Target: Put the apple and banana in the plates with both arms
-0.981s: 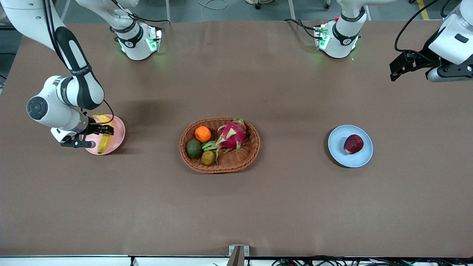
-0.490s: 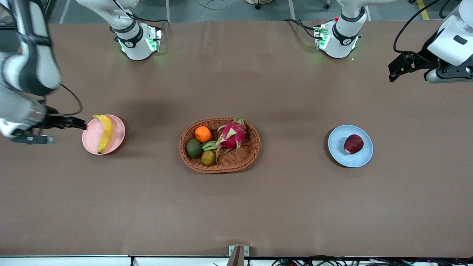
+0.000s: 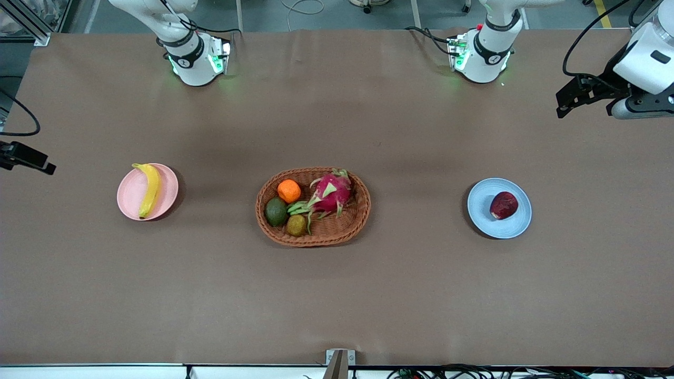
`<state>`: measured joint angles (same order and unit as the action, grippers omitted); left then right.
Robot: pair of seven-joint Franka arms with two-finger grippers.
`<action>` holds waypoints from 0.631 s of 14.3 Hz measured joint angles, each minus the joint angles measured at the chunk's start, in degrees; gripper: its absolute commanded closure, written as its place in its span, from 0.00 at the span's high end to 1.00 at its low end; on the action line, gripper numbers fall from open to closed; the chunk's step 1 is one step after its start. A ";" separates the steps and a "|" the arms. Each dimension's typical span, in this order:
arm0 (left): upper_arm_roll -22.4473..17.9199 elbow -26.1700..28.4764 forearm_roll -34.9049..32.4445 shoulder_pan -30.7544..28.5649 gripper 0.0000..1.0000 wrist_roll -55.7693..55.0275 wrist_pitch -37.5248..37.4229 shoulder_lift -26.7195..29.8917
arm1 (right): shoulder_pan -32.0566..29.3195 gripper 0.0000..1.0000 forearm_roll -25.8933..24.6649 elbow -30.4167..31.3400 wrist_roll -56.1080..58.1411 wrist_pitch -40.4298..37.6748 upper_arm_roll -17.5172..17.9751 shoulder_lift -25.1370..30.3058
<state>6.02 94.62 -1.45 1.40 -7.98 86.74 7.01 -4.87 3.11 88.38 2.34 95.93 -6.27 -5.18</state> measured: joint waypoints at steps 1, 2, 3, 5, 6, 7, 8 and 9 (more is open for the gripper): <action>-0.14 0.00 0.04 0.00 1.00 0.02 0.11 0.00 | 0.00 1.00 -0.01 -1.28 0.00 0.02 0.02 -0.18; -0.21 0.00 0.06 -0.01 1.00 0.02 0.15 0.00 | 0.00 1.00 -0.02 -2.46 0.00 0.03 0.05 -0.26; -0.23 0.00 0.11 -0.02 1.00 0.02 0.17 0.00 | 0.00 1.00 -0.02 -3.44 0.00 0.02 0.08 -0.29; -0.25 0.00 0.14 -0.16 1.00 0.03 0.24 0.00 | 0.01 1.00 -0.02 -4.62 0.00 0.02 0.26 -0.32; -0.28 0.00 0.14 -0.28 1.00 0.02 0.26 0.00 | 0.07 1.00 -0.02 -4.85 0.00 0.02 0.48 -0.37; -0.29 0.00 0.14 -0.38 1.00 0.03 0.26 0.00 | 0.33 1.00 -0.08 -4.95 0.00 0.04 0.71 -0.45; -0.30 0.01 0.15 -0.43 1.00 0.03 0.26 0.00 | 0.92 1.00 -0.57 -5.01 0.00 0.08 0.92 -0.55; -0.31 0.02 0.15 -0.46 1.00 0.03 0.26 0.00 | 1.89 1.00 -1.76 -5.06 -0.02 0.10 1.01 -0.65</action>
<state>5.71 94.64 -1.30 0.95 -7.95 87.00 7.01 -2.98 1.35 83.32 2.33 96.03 -5.27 -5.83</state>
